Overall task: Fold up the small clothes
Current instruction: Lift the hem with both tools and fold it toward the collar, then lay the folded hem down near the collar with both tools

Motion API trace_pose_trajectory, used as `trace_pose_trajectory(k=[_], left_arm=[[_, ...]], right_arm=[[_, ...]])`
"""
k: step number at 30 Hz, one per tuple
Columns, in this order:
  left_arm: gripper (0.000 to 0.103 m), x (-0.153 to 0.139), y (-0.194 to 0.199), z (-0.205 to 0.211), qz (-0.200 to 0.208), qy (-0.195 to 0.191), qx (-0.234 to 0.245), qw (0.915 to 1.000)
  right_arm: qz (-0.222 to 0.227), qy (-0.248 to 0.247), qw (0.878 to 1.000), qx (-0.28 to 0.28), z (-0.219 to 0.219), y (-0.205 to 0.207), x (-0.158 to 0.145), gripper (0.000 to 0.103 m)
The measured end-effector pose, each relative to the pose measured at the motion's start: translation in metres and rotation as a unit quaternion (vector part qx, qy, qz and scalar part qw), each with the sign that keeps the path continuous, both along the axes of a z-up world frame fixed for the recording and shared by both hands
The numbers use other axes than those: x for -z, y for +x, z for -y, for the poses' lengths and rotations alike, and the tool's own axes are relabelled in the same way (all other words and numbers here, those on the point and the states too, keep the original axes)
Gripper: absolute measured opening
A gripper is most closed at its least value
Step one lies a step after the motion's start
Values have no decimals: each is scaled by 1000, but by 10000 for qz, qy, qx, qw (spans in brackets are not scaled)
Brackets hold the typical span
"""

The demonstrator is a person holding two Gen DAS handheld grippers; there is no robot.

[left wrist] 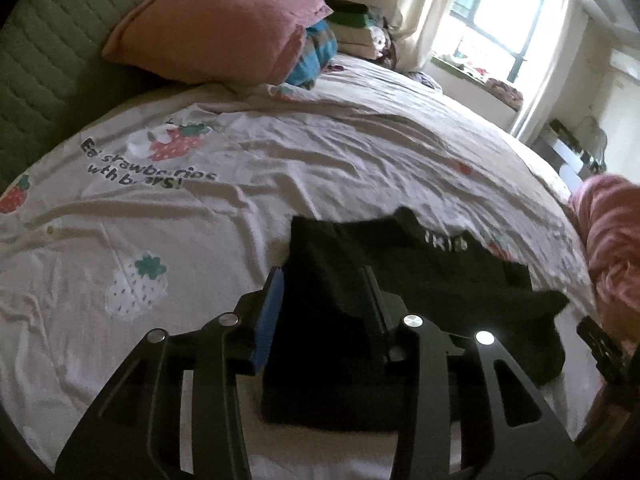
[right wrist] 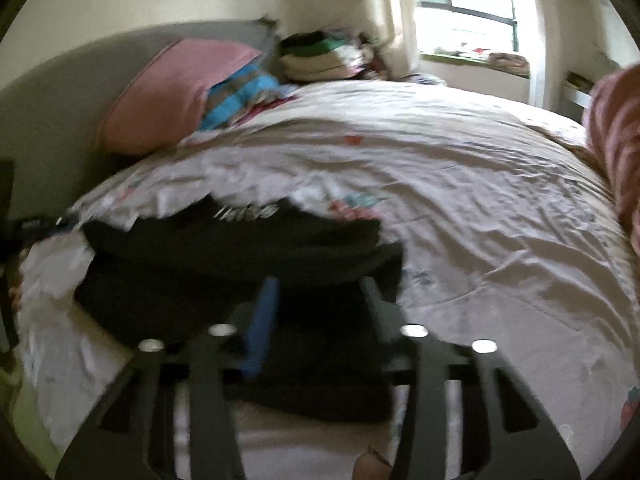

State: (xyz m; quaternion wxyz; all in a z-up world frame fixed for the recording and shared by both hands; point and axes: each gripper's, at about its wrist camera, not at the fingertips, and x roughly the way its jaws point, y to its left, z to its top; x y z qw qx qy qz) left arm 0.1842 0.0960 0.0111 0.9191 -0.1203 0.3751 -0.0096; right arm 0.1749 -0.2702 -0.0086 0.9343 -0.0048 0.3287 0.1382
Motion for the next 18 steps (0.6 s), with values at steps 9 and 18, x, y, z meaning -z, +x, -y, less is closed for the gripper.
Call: trace_pose_trajectory(k=[9,18], left_arm=[[4,45,-2,31,-564,516,458,9960],[4,63,38,33,-747,779,363,9935]], right_arm=[[-789,-649,9946,-199,-33,23,46,18],[-917,-698,9933,8,-40,72,61,17]])
